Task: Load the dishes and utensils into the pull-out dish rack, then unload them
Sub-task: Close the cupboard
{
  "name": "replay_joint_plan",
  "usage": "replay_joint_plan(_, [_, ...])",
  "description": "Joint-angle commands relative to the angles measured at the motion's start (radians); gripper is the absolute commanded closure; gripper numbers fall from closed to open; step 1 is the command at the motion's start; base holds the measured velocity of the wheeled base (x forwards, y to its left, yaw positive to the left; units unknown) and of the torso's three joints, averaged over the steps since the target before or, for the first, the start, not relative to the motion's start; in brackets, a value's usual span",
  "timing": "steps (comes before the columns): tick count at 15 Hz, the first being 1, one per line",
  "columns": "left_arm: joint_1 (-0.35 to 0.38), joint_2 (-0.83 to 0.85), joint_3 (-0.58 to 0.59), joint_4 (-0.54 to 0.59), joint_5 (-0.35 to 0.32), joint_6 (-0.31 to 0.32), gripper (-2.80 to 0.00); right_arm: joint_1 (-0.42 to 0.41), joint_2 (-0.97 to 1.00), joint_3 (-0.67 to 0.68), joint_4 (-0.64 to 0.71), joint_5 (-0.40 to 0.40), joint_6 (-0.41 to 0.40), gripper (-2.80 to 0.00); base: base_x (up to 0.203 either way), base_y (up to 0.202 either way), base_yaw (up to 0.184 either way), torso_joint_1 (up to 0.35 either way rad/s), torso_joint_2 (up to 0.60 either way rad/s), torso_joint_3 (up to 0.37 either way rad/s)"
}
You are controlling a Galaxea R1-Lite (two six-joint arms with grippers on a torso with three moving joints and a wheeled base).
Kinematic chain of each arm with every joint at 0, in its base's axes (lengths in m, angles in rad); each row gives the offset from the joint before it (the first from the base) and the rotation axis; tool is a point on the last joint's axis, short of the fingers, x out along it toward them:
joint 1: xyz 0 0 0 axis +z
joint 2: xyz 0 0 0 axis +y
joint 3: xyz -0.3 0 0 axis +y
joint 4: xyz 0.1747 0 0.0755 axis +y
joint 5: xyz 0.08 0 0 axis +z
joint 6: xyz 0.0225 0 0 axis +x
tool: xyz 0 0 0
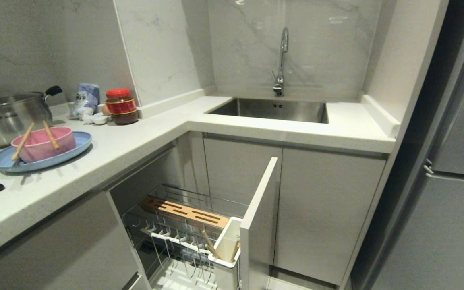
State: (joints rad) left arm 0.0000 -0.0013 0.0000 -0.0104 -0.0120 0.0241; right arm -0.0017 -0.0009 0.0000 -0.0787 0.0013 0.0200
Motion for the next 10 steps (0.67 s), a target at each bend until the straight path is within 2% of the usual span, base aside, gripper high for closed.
replay_joint_plan(1, [0.000,0.001,0.008,-0.002,0.000,0.000,0.00,0.000,-0.001,0.026,-0.001,0.000,0.000,0.00,0.000,0.000,0.000,-0.002,0.01,0.193])
replay_joint_plan(6, [0.002,0.001,0.008,-0.002,0.000,-0.001,0.00,0.000,-0.001,0.026,-0.001,0.000,0.000,0.00,0.000,0.000,0.000,0.000,0.00,0.187])
replay_joint_plan(10, [0.002,0.001,0.008,-0.003,0.001,-0.004,0.00,0.000,-0.001,0.026,0.000,0.000,0.000,0.00,0.000,0.000,0.000,0.002,0.00,0.036])
